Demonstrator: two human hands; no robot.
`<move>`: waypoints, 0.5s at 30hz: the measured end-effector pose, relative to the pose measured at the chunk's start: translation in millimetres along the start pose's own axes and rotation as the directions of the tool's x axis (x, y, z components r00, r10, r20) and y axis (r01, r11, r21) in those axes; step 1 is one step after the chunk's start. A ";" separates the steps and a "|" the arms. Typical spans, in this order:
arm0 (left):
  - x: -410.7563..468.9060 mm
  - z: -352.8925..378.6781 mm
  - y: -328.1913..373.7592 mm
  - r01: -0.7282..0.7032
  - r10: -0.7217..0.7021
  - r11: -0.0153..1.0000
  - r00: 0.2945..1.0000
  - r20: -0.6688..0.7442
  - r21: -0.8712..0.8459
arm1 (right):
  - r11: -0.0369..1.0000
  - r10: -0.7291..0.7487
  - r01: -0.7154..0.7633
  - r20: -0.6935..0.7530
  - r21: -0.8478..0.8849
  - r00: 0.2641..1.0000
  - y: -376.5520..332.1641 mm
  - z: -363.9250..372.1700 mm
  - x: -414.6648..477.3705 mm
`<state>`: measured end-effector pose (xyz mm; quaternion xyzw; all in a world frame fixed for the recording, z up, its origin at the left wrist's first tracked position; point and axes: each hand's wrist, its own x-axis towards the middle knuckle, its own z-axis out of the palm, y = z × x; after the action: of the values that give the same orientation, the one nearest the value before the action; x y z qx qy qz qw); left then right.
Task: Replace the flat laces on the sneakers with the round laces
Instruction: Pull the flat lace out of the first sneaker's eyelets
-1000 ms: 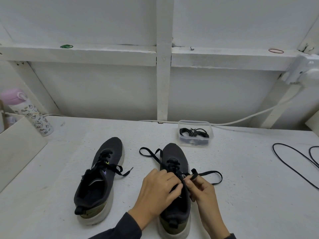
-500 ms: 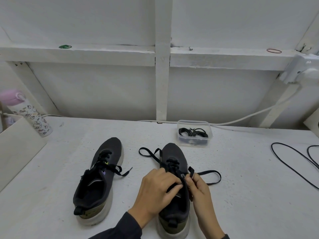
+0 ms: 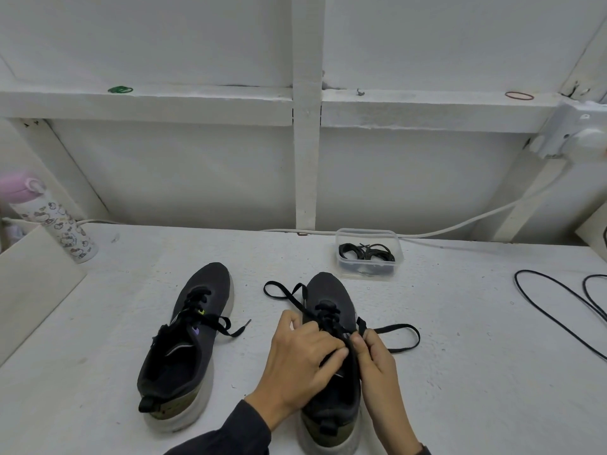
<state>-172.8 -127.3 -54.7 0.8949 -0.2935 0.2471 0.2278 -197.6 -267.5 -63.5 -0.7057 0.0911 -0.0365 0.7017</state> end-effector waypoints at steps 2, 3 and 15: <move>-0.3 1.2 -0.1 0.014 -0.014 1.000 1.000 -0.010 -0.016 | 1.000 0.007 -0.007 0.003 0.004 1.000 0.8 0.9 1.2; -0.8 1.9 -0.5 0.024 -0.025 0.999 1.000 -0.013 -0.028 | 1.000 0.009 -0.009 0.006 0.011 1.000 1.6 1.3 1.3; 0.3 -0.8 7.8 0.392 -0.353 0.879 0.918 0.182 -0.272 | 0.976 0.074 -0.088 0.077 0.199 0.994 -2.5 -2.8 -2.9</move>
<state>-177.8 -132.7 -51.8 0.9028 -0.1642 0.0930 0.3864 -200.8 -269.7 -60.8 -0.6274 0.0914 0.0075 0.7733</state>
